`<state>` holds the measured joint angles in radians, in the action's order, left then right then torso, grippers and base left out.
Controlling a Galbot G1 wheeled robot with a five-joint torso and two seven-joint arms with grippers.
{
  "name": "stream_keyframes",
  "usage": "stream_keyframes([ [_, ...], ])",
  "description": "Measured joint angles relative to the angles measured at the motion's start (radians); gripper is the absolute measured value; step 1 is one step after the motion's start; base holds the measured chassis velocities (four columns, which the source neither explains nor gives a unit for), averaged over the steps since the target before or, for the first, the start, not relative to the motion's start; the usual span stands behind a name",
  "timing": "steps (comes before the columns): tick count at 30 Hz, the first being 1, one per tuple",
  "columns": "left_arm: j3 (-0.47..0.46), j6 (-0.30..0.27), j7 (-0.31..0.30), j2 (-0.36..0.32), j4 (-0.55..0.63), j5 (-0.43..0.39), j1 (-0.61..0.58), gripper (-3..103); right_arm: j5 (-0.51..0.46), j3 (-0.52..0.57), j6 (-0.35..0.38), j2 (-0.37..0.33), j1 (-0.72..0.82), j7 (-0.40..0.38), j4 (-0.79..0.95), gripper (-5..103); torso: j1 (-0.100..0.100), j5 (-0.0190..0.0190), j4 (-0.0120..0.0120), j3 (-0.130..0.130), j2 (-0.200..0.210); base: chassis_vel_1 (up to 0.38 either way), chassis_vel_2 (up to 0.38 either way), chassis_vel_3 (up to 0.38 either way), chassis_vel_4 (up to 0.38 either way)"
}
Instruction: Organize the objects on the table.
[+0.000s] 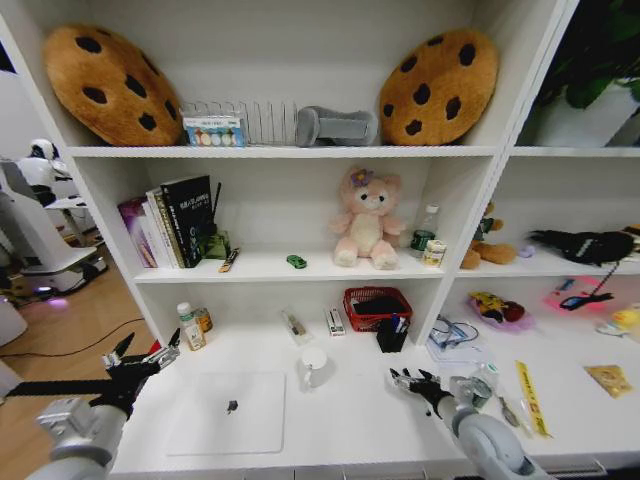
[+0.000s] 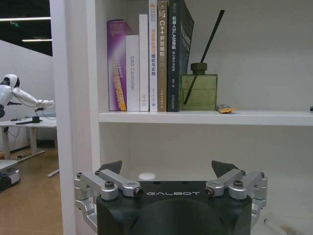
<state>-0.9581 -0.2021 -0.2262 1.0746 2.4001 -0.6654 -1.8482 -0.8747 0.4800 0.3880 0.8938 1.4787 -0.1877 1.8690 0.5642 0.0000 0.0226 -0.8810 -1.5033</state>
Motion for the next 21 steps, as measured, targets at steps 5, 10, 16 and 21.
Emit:
stream_keyframes([
  [5,0.0,0.0,0.0,0.0,0.0,0.0,0.0,100,-0.015,-0.014,0.004,0.002,-0.024,-0.005,-0.023,100,0.0,0.0,0.0,0.0,0.0,0.0,0.0,0.0,0.0],
  [10,0.0,0.0,0.0,0.0,0.0,0.0,0.0,100,-0.032,-0.037,0.005,0.001,-0.054,-0.022,-0.043,93,0.0,-0.0003,0.0,0.0,0.0,0.0,0.0,0.0,0.0],
  [16,0.0,0.0,0.0,0.0,0.0,0.0,0.0,100,-0.058,-0.055,0.016,0.003,-0.072,-0.06,-0.043,72,0.0,-0.0004,-0.0001,0.0,0.0,0.0,0.0,0.0,0.0],
  [21,0.0,0.0,0.0,0.0,0.0,0.0,0.0,100,-0.059,-0.047,0.018,0.0,-0.052,-0.061,-0.034,50,0.0,-0.0003,-0.0001,0.0,0.0,0.0,0.0,0.0,0.0],
])
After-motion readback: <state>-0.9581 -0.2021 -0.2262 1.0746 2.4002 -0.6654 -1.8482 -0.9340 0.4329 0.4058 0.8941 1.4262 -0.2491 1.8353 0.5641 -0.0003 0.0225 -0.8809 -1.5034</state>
